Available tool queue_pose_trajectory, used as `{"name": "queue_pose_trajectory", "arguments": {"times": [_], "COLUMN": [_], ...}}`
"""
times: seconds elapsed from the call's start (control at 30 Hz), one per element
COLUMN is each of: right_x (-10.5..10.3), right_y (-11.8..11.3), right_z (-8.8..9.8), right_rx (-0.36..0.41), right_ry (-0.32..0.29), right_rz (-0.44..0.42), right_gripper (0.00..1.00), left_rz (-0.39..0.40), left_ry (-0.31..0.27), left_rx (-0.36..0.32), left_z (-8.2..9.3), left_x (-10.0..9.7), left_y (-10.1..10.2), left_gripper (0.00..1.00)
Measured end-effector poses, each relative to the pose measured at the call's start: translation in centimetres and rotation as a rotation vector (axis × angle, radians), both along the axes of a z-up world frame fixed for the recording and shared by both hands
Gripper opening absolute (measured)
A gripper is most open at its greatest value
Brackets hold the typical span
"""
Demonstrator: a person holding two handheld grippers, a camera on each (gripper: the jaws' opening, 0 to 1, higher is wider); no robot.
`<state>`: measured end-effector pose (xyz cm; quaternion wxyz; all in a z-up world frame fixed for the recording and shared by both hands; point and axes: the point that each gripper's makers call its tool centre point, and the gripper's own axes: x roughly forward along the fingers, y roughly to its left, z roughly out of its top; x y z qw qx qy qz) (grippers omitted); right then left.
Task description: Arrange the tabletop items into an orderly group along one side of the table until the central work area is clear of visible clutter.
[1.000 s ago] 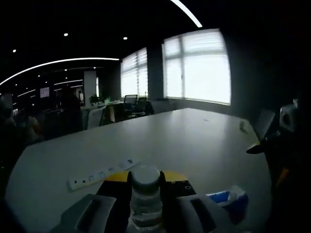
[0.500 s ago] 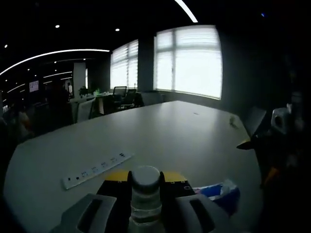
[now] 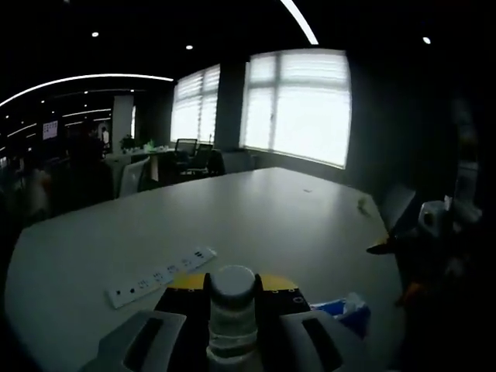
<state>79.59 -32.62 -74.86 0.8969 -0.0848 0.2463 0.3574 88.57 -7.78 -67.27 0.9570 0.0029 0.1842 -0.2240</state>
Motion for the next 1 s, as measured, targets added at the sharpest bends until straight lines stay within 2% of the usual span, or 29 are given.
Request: {"name": "queue_pose_trajectory", "arguments": {"times": [0.2, 0.3, 0.53, 0.83, 1.0], "right_x": [0.0, 0.2, 0.3, -0.1, -0.2], "right_y": [0.0, 0.0, 0.3, 0.1, 0.0], "right_z": [-0.2, -0.2, -0.3, -0.9, -1.1], "right_rx": [-0.012, -0.015, -0.015, -0.027, -0.036], "right_ry": [-0.001, -0.006, -0.004, 0.014, 0.018], "right_rz": [0.002, 0.001, -0.001, -0.007, -0.009], "right_gripper": [0.92, 0.92, 0.92, 0.9, 0.9], "left_rz": [0.003, 0.01, 0.027, 0.087, 0.139], "left_ry": [0.002, 0.012, 0.023, 0.047, 0.075], "left_rx": [0.04, 0.036, 0.05, 0.085, 0.081], "left_z": [1.1, 1.4, 1.4, 0.3, -0.6], "left_x": [0.4, 0.6, 0.6, 0.6, 0.4], "left_y": [2.4, 3.7, 5.9, 9.5, 11.4], "left_gripper": [0.18, 0.18, 0.18, 0.18, 0.18]}}
